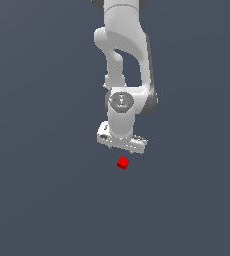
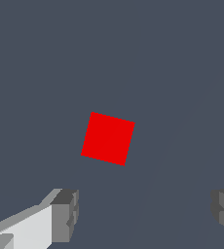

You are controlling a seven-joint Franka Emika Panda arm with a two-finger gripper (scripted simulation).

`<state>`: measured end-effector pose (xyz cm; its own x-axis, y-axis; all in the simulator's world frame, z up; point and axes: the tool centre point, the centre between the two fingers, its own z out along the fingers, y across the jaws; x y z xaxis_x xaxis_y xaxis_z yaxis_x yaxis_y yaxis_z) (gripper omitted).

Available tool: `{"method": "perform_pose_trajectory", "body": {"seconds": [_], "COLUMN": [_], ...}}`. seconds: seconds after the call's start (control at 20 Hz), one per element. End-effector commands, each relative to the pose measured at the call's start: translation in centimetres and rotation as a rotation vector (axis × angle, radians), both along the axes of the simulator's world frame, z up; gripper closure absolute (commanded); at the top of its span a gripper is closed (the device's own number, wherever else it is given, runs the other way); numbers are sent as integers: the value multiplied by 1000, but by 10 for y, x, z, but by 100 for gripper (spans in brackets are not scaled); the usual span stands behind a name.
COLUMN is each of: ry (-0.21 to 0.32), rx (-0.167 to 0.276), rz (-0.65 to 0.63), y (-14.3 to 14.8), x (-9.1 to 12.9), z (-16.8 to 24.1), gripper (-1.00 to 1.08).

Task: Pick up the red cube and move it to a goal position.

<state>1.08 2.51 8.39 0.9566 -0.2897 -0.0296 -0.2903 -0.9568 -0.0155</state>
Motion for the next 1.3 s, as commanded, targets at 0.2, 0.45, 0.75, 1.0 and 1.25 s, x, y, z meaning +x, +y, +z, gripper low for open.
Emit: {"method": "perform_pose_trajectory", "body": {"seconds": [0.2, 0.45, 0.75, 1.0, 1.25], "ry": [-12, -18, -21, -21, -21], "rx": [-15, -22, -26, -26, -26], "rz": [-130, -197, -236, -239, -239], "y": [10, 13, 14, 14, 14], "x": [19, 30, 37, 37, 37], "z": [-35, -53, -63, -64, -64], "gripper": [-92, -92, -92, 108, 108]}}
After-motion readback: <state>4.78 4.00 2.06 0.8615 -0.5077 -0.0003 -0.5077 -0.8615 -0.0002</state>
